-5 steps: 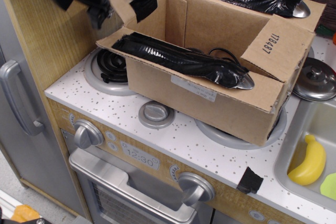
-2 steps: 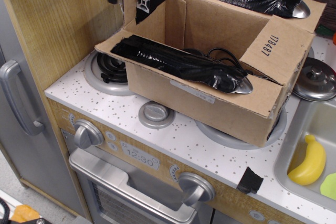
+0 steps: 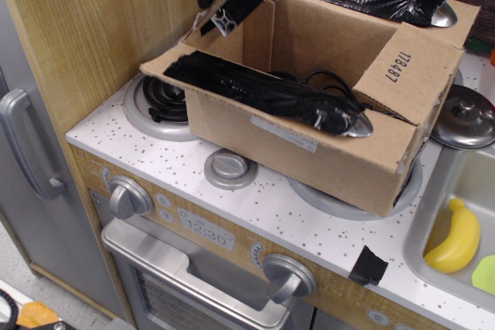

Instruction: Close small4fbox flaps

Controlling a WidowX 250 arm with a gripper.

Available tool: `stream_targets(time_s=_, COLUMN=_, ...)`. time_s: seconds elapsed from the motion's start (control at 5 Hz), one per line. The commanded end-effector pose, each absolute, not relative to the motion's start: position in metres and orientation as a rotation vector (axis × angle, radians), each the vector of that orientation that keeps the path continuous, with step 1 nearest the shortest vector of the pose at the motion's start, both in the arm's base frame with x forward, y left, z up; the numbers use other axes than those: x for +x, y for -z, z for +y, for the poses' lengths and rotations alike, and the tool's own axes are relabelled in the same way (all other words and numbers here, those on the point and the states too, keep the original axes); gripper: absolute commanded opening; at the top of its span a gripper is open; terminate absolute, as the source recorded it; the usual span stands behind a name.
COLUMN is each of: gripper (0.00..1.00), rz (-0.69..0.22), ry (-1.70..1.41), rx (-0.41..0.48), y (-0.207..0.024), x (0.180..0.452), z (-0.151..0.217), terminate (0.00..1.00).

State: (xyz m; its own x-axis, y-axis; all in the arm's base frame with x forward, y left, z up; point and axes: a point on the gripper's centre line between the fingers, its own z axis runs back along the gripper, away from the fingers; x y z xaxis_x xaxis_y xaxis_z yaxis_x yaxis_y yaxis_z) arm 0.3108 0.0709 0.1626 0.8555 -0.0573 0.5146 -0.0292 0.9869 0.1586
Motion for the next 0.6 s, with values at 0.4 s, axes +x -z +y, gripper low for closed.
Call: stream_targets(time_s=0.4, gripper=1.0, rz=-0.514, ry=0.01, rx=0.038, y=-0.134, x=0.313, z=0.048, terminate=0.0)
